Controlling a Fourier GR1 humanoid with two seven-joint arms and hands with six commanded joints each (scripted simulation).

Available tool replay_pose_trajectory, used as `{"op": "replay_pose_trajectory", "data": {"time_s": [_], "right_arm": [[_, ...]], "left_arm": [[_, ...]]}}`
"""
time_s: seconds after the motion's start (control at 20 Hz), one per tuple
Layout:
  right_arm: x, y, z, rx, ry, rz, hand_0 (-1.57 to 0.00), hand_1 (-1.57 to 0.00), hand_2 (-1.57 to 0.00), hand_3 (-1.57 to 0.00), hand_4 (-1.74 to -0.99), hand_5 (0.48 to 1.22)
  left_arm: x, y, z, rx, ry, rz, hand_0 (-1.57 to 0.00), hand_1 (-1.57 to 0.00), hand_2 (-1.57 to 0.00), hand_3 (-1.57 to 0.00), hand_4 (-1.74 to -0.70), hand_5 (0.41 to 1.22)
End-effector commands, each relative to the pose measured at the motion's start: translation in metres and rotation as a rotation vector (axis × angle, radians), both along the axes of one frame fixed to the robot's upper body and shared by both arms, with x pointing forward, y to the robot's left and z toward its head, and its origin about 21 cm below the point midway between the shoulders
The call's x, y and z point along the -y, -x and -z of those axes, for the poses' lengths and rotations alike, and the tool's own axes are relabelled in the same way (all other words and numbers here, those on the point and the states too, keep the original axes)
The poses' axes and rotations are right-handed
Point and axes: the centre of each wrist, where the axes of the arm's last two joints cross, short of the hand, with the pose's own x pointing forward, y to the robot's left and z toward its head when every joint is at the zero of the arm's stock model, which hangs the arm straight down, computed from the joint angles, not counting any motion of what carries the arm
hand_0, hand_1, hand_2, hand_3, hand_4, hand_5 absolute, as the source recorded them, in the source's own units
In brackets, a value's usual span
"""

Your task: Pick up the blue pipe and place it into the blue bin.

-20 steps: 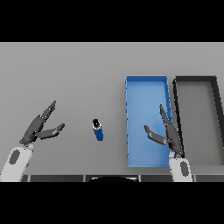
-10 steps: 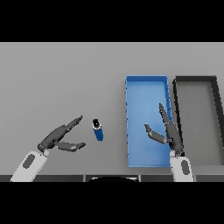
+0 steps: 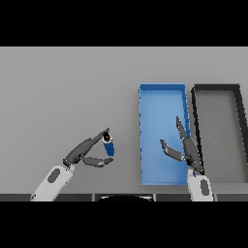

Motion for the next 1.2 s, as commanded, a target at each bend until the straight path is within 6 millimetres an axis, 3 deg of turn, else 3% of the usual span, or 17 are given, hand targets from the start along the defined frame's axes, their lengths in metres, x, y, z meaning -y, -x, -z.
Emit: {"op": "replay_pose_trajectory", "data": {"time_s": [0.0, 0.25, 0.4, 0.5, 0.55, 0.6, 0.65, 0.8, 0.95, 1.15], "right_arm": [[0.001, 0.003, -0.001, 0.004, -0.005, 0.001, 0.0, 0.0, 0.0, 0.0, -1.318, 0.654], [0.005, 0.001, -0.004, -0.004, 0.005, 0.013, 0.0, 0.0, 0.0, 0.0, -1.326, 0.665], [0.005, 0.001, -0.003, -0.009, 0.005, 0.015, 0.0, 0.0, 0.0, 0.0, -1.319, 0.664], [0.003, 0.0, -0.004, -0.003, 0.005, 0.013, 0.0, 0.0, 0.0, 0.0, -1.322, 0.664], [0.003, 0.001, -0.004, -0.003, 0.001, 0.014, 0.0, 0.0, 0.0, 0.0, -1.32, 0.664], [0.002, 0.002, -0.004, -0.001, -0.004, 0.014, 0.0, 0.0, 0.0, 0.0, -1.319, 0.663], [0.003, 0.003, -0.004, 0.004, -0.003, 0.005, 0.0, 0.0, 0.0, 0.0, -1.322, 0.666], [0.006, 0.001, -0.003, -0.007, 0.022, 0.02, 0.0, 0.0, 0.0, 0.0, -1.309, 0.664], [0.006, 0.0, -0.006, 0.002, 0.021, 0.011, 0.0, 0.0, 0.0, 0.0, -1.302, 0.666], [0.006, -0.005, -0.006, 0.008, 0.037, 0.01, 0.0, 0.0, 0.0, 0.0, -1.281, 0.662]], "left_arm": [[0.003, -0.001, 0.003, 0.0, 0.011, 0.004, 0.0, 0.0, 0.0, 0.0, -1.22, 0.502], [0.03, -0.011, 0.015, 0.016, -0.016, 0.013, 0.0, 0.0, 0.0, 0.0, -1.16, 0.49], [0.041, -0.018, 0.021, -0.022, 0.03, 0.029, 0.0, 0.0, 0.0, 0.0, -1.19, 0.512], [0.047, -0.021, 0.022, -0.037, 0.087, 0.031, 0.0, 0.0, -0.08, -0.07, -1.24, 0.566], [0.045, -0.018, 0.022, -0.032, 0.106, 0.035, 0.0, -0.09, -0.21, -0.2, -1.28, 0.607], [0.049, -0.019, 0.021, -0.052, 0.131, 0.034, -0.09, -0.25, -0.39, -0.47, -1.31, 0.73], [0.049, -0.02, 0.023, -0.069, 0.161, 0.022, -0.34, -0.5, -0.63, -0.69, -1.39, 0.828], [0.059, -0.015, 0.024, -0.086, 0.18, 0.035, -0.94, -1.02, -1.09, -1.1, -1.55, 1.02], [0.063, -0.011, 0.022, -0.049, 0.157, 0.041, -1.25, -1.29, -1.32, -1.31, -1.64, 1.118], [0.071, -0.009, 0.012, -0.002, 0.205, 0.055, -1.44, -1.46, -1.47, -1.42, -1.69, 1.179]]}}
